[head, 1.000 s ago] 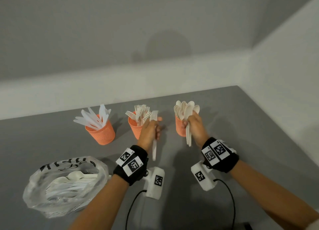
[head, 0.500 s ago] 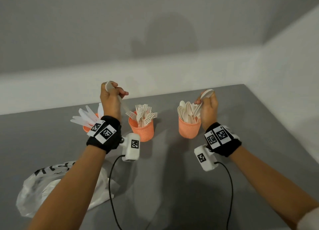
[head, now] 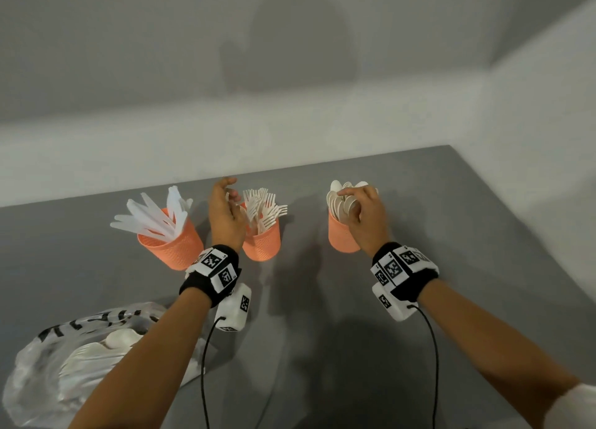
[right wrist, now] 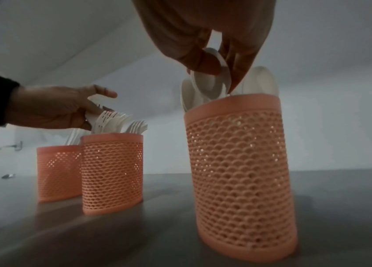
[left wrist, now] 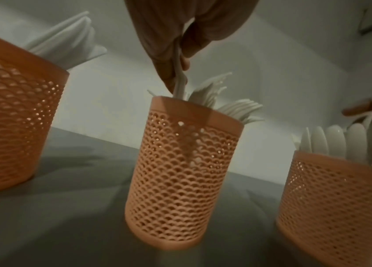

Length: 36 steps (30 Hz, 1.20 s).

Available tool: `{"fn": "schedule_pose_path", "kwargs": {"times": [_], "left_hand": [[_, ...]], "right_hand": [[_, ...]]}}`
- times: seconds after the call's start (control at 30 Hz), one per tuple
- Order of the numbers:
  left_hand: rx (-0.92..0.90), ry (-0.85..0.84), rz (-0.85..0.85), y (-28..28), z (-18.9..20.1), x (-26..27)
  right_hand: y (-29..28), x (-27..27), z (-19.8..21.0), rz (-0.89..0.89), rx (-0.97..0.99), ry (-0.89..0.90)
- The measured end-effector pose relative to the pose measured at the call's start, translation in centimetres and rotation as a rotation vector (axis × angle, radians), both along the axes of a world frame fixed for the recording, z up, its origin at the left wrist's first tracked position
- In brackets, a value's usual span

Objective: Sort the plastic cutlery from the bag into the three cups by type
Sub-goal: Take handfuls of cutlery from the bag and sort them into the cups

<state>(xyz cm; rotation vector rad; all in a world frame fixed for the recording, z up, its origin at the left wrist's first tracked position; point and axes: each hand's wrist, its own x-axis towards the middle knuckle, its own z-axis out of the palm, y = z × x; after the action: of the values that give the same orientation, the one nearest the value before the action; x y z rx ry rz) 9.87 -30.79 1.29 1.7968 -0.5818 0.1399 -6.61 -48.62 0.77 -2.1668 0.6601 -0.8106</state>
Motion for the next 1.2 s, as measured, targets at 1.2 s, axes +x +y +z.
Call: {"fn": "schedule_pose_path", "kwargs": {"times": [1.2], "left_hand": [[0.200,0.123,0.330,18.8,8.3,-1.9]], "right_hand": [[25.9,9.4,6.6,1.006,0.028,0.196]]}}
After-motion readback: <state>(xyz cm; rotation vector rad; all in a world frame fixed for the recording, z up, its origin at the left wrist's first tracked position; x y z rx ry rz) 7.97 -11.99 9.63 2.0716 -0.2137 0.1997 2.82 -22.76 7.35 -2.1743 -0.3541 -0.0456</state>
